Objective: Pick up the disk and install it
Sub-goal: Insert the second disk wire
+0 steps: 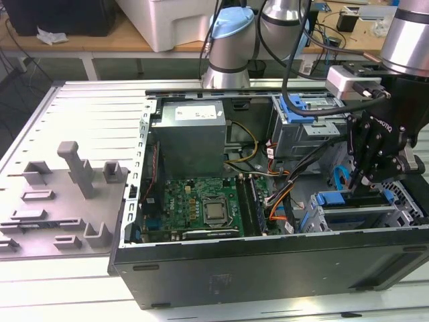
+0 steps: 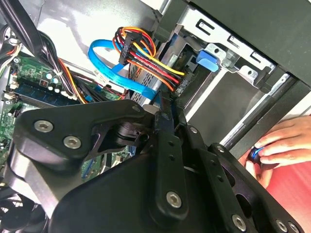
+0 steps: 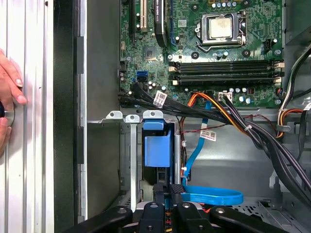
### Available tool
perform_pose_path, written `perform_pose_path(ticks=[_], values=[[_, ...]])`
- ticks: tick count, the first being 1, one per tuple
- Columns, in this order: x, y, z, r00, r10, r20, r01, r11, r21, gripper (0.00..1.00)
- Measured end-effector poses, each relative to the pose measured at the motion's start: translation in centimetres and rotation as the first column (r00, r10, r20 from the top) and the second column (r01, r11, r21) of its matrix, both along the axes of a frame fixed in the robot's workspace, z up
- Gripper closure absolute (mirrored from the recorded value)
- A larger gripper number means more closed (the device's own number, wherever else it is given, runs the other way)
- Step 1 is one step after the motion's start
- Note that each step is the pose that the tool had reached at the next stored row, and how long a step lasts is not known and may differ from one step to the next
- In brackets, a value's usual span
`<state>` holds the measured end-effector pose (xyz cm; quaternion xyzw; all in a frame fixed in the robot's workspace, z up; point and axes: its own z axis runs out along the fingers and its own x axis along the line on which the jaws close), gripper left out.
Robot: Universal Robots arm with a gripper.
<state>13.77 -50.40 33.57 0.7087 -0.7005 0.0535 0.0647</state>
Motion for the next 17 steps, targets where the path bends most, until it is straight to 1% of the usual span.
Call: perform_pose_path(ticks=[1,2,3,4,6,8,11,13,15,17], values=[[0.0,0.0,-0.01,1.0,0.0,-0.0001,0.0,1.0,0.0002,0.83],[0.0,0.0,-0.02,1.0,0.0,-0.0002,0.0,1.0,0.0003,0.77],[0.0,0.0,-0.01,1.0,0.0,-0.0002,0.0,1.0,0.0001,0.77],[0.0,0.0,0.01,1.0,0.0,-0.0002,0.0,1.0,-0.0002,0.7],[0.0,0.0,0.14,1.0,0.0,-0.0002,0.0,1.0,-0.0006,0.7],[0.0,0.0,0.54,1.0,0.0,-0.0001,0.0,1.0,-0.0023,0.7],[0.0,0.0,1.53,1.0,0.0,-0.0002,0.0,1.0,-0.008,0.7],[0.0,0.0,2.03,1.0,0.0,-0.0002,0.0,0.9999,-0.0121,0.7],[0.0,0.0,2.18,1.0,0.0,-0.0002,0.0,0.9999,-0.0136,0.7],[0.0,-0.01,2.21,1.0,0.0,-0.0002,0.0,0.9998,-0.0175,0.7]])
